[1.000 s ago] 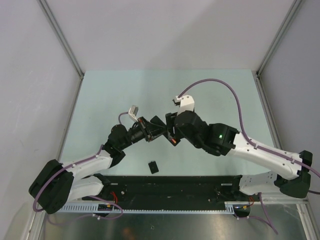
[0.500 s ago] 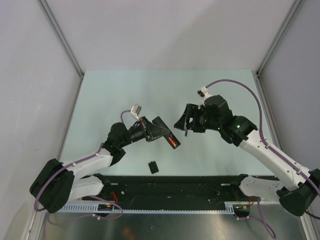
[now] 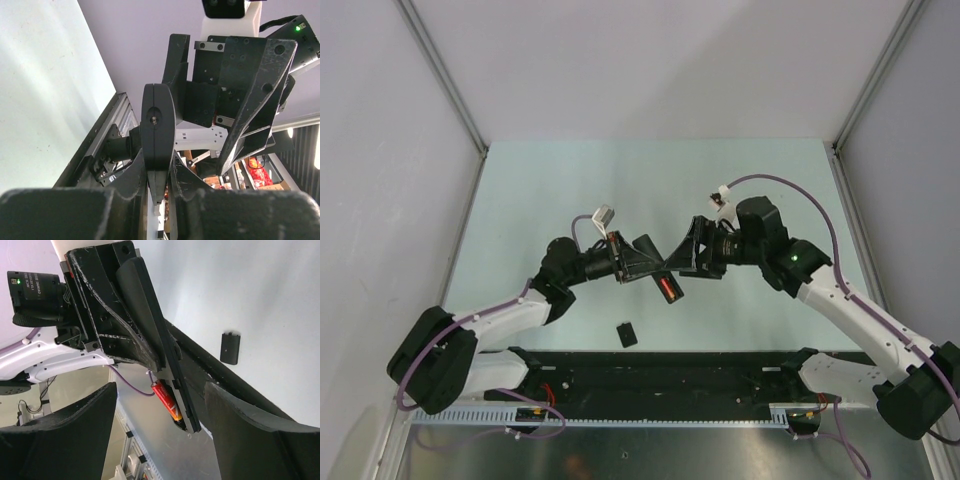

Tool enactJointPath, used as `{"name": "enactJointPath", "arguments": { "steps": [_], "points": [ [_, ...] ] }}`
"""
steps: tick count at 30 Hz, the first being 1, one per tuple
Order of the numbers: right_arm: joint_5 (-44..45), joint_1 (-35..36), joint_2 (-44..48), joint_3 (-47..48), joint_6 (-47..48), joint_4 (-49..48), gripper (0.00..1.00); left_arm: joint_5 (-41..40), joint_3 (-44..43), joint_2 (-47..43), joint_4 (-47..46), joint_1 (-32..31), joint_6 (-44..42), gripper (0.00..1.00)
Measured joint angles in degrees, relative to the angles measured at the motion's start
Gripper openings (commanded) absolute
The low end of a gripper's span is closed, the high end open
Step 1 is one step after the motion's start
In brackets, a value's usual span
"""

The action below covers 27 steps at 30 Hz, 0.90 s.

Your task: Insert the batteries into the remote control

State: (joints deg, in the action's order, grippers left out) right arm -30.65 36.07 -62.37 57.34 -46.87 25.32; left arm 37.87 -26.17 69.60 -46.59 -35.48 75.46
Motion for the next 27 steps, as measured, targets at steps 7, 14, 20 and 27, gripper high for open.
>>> {"name": "enactJointPath", "arguments": {
  "steps": [7, 14, 20, 27],
  "points": [
    [-1.90, 0.07, 0.02, -1.64, -1.09, -1.66, 0.75, -0.04, -0.66, 0.04, -0.07, 0.00, -0.04, 0.00],
    [-2.56, 0.52, -0.55, -2.40, -2.12, -2.62, 0.75, -0.09, -0.90, 0.04, -0.04, 0.00, -0.59, 0.00],
    [-2.89, 1.77, -2.67, -2.40, -3.08, -3.98, 0.74, -0.11, -0.96, 0.04, -0.04, 0.00, -0.96, 0.00],
    [-3.02, 2.29, -3.91, -2.56, -4.07, -4.46, 0.71, -0.13, -0.96, 0.04, -0.04, 0.00, -1.03, 0.00]
  ]
}}
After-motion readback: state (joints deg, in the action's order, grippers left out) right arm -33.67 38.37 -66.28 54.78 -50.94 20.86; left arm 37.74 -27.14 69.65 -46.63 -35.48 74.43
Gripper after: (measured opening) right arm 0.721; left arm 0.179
